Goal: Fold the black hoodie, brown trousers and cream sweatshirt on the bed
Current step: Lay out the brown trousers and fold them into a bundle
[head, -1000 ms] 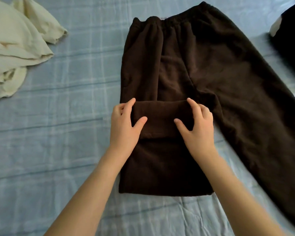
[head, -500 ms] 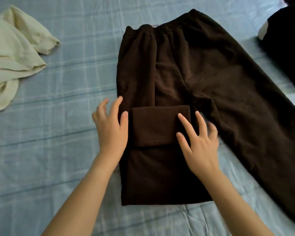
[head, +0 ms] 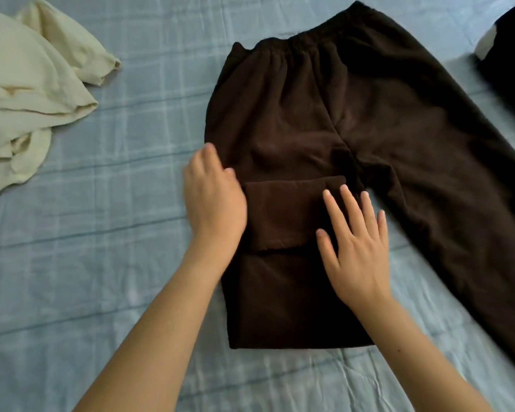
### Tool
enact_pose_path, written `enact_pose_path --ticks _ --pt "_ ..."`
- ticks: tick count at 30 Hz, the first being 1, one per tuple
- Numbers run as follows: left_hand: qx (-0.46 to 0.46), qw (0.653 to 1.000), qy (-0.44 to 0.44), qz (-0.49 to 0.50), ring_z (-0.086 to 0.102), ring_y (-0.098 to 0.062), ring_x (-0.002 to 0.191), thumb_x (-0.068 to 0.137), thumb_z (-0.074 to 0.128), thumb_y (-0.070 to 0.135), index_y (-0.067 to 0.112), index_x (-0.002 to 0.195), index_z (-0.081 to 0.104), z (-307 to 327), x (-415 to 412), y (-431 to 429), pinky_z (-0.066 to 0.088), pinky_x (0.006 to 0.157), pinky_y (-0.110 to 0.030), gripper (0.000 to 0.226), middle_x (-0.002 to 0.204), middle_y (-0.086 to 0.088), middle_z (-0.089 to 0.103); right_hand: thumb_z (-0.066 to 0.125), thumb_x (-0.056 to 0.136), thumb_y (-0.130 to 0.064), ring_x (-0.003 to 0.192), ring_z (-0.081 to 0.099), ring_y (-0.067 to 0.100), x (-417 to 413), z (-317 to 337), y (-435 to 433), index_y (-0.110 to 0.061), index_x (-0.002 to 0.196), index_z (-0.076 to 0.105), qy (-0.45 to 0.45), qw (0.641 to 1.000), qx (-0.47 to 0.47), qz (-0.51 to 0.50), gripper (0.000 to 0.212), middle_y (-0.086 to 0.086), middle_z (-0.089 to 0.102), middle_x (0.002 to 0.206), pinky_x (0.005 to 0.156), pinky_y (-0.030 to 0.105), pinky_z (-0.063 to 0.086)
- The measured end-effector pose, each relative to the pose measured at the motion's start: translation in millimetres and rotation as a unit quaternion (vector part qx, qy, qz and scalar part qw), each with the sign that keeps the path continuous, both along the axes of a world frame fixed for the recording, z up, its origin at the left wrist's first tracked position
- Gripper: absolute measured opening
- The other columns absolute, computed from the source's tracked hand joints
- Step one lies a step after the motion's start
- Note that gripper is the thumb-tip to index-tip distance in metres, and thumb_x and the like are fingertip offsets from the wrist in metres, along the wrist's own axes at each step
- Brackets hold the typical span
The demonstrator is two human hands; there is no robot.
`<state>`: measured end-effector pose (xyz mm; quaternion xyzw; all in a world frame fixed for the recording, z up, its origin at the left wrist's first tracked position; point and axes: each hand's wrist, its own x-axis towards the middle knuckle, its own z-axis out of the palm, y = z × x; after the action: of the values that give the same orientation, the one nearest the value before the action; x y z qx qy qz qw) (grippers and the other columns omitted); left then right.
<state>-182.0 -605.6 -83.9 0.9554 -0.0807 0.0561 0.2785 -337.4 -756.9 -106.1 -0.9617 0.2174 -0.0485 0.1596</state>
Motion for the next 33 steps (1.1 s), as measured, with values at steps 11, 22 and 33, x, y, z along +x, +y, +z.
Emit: enact_pose_path --ticks 11,22,33 --pt "0.196 0.933 -0.005 -0.302 0.016 -0.022 0.151 0.103 0.026 0.043 0.014 0.156 0.023 -56 -60 3 0.012 0.124 -0.043 0.060 0.162 -0.005 0.023 0.033 0.103 -0.046 0.155 0.012 0.022 -10 -28 4 -0.036 0.159 0.024 0.023 0.999 0.008 0.040 0.058 -0.008 0.020 0.167 0.125 0.045 0.013" --pt "0.164 0.950 0.018 -0.266 0.013 -0.020 0.152 0.103 0.024 0.043 0.016 0.156 0.024 -47 -75 -3 0.003 0.123 -0.041 0.059 0.163 -0.004 0.021 0.036 0.100 -0.046 0.156 0.010 0.024 -13 -28 -4 -0.032 0.159 0.025 -0.004 0.996 0.041 0.073 0.061 -0.005 0.019 0.167 0.126 0.043 0.005" --pt "0.027 0.969 0.039 -0.243 0.025 -0.018 0.147 0.092 0.065 0.011 0.020 0.143 0.050 -37 -89 21 0.016 0.121 -0.040 0.054 0.154 0.002 0.040 0.064 0.095 -0.035 0.152 0.023 0.034 -13 -11 -30 -0.028 0.154 0.040 -0.009 0.986 0.051 0.157 0.064 0.002 0.030 0.164 0.123 0.050 0.018"
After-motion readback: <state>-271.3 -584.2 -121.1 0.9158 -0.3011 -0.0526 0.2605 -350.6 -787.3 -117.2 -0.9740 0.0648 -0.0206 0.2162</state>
